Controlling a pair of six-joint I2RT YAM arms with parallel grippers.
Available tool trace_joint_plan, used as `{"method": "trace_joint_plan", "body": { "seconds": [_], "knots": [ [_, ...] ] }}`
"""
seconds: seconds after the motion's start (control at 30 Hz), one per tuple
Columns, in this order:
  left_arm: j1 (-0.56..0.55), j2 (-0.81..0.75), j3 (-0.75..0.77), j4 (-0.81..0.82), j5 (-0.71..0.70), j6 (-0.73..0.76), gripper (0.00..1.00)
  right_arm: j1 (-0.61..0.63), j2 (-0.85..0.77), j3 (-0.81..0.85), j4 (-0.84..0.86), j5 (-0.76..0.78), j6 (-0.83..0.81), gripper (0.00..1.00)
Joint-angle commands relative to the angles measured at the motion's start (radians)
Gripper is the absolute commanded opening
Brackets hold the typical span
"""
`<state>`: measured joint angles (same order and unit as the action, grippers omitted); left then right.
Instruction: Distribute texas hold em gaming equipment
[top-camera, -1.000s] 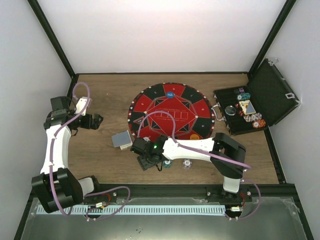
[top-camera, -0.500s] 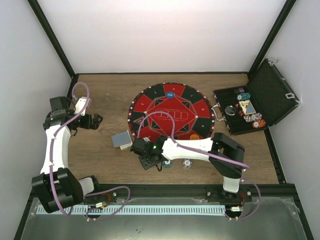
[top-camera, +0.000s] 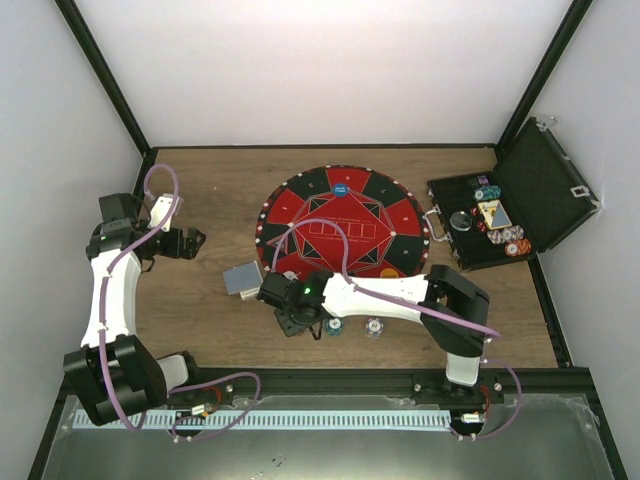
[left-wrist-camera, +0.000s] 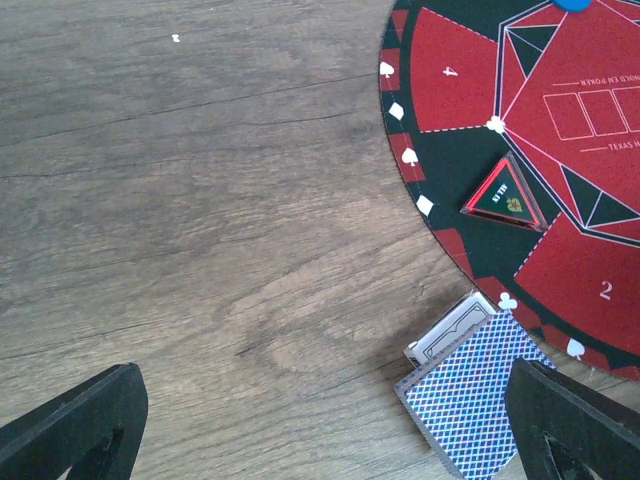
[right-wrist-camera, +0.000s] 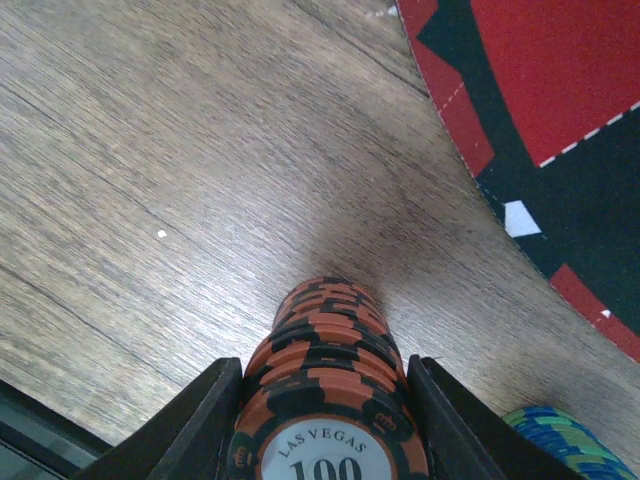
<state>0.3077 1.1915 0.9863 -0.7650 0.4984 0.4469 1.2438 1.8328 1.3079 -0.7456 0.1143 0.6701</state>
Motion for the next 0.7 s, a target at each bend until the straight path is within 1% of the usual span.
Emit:
{"method": "trace_joint_plan", "body": {
  "seconds": [0.0,0.13,0.27,0.5,0.67],
  "knots": [
    [0.004,0.008,-0.007,-0.004,0.020,0.009,1.00,0.007,-0.021,0.059,-0.044,0.024,-0.007,0.41],
    [0.005,0.009,-0.008,-0.006,0.020,0.010,1.00,0.007,-0.030,0.088,-0.074,0.064,-0.012,0.37],
    [0.005,0.008,-0.004,-0.014,0.025,0.014,1.00,-0.021,-0.021,0.171,-0.124,0.091,-0.040,0.37],
    [0.007,0.009,0.008,-0.029,0.032,0.014,1.00,-0.169,0.042,0.359,-0.147,0.090,-0.166,0.36],
    [0.008,0.003,0.005,-0.039,0.039,0.024,1.00,-0.257,0.122,0.442,-0.118,0.036,-0.236,0.33]
  ]
}}
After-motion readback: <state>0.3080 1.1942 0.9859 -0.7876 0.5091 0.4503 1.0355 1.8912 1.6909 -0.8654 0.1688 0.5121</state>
